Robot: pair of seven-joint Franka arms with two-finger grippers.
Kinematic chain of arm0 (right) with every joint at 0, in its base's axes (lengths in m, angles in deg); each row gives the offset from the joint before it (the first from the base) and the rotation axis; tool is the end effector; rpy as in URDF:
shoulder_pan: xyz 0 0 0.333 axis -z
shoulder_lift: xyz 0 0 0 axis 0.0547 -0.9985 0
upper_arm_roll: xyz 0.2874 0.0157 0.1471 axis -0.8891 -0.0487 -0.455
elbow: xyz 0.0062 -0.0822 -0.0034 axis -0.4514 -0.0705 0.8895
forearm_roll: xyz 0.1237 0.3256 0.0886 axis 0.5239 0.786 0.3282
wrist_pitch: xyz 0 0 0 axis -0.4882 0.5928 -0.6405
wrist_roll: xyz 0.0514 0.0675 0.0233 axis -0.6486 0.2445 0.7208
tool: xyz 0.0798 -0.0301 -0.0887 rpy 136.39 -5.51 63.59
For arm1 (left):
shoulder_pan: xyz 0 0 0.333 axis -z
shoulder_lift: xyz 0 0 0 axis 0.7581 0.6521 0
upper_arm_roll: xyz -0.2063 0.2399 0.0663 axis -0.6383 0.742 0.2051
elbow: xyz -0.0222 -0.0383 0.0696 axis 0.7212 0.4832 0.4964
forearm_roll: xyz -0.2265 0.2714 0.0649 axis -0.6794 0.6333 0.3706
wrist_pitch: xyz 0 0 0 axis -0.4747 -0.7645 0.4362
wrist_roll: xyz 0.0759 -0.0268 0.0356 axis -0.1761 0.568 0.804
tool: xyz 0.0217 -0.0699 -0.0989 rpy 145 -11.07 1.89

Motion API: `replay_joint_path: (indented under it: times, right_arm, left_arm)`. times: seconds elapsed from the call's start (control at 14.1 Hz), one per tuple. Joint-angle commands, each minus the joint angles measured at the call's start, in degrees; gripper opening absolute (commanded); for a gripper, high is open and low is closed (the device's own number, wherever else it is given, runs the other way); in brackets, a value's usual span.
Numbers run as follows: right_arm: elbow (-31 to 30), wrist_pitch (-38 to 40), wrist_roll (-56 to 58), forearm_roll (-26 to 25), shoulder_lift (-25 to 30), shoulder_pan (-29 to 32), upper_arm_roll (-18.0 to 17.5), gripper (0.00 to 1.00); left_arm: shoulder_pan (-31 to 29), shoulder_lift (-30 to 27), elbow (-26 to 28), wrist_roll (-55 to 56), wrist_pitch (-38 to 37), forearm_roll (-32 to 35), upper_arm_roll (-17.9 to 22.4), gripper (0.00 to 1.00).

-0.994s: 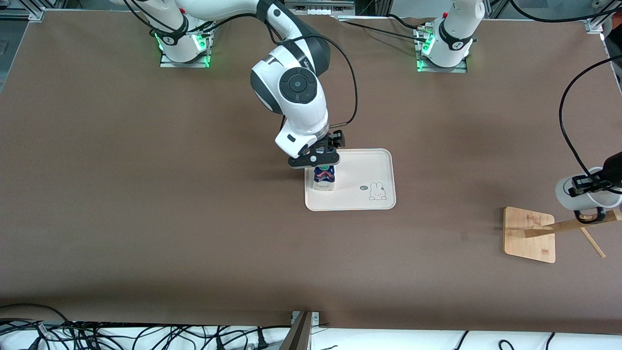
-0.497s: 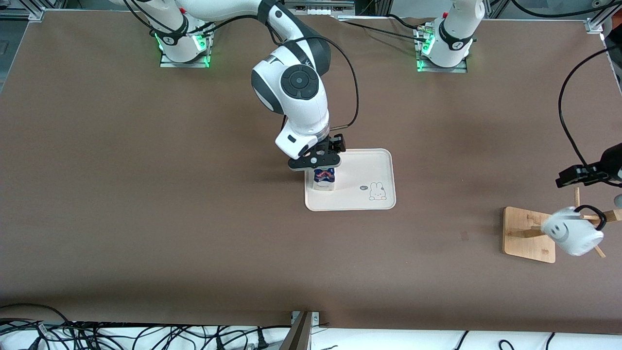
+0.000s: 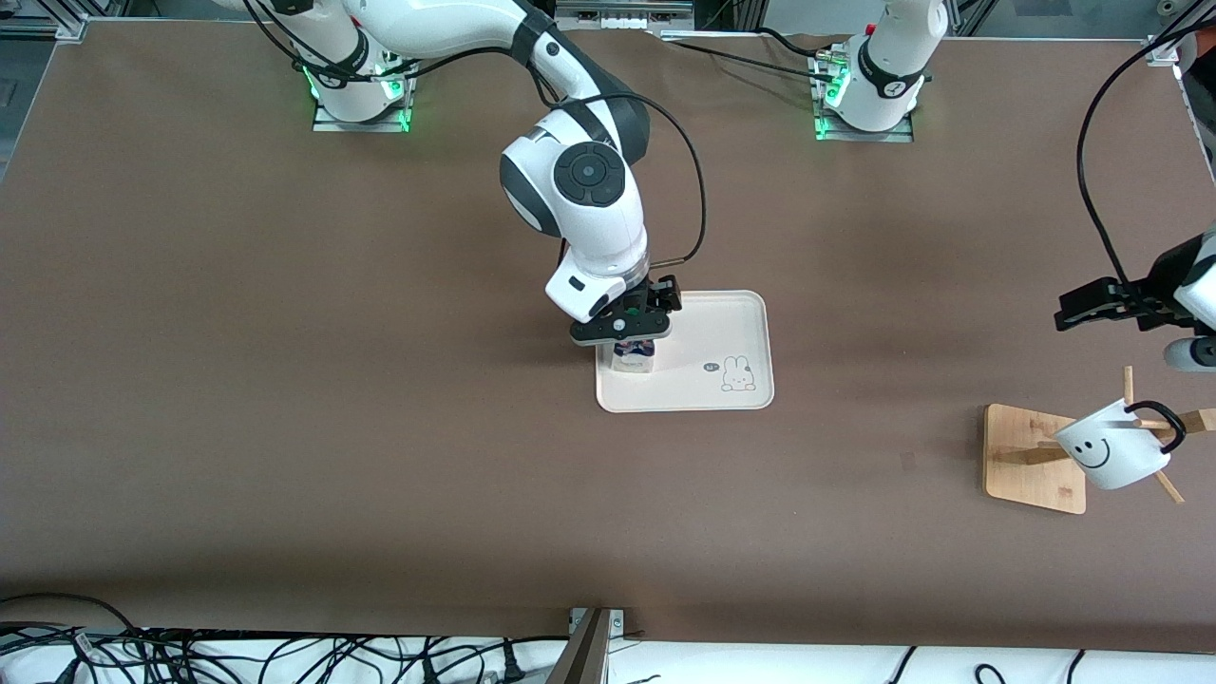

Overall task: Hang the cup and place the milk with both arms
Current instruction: 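Hang the mug handle on the stand peg while the right gripper grasps milk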

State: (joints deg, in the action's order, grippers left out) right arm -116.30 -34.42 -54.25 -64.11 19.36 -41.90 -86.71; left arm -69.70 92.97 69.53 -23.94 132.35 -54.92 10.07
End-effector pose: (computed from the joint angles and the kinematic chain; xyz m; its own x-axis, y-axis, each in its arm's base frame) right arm 0.5281 0.5246 0.3555 0.9942 0.0576 0.0905 0.0688 -0.9897 -0.1255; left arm 0.5976 0.0372 0.5515 0.9996 0.0036 -0.0290 0.0034 -1.0000 -0.0046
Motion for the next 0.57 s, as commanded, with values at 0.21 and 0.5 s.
replay_joint_path:
  times: [0.21,0.5]
  right_arm:
    - [1.80,-0.65,-1.33,-2.24,-1.87,-1.02,0.56,0.74]
    - [1.80,0.84,-0.80,-2.24,-1.17,-0.84,0.82,0.52]
  left_arm:
    - [4.21,-7.48,6.54,-0.76,-2.05,-1.17,2.62,1.00]
    - [20.48,-13.37,14.71,-0.85,5.83,-1.17,18.55,1.00]
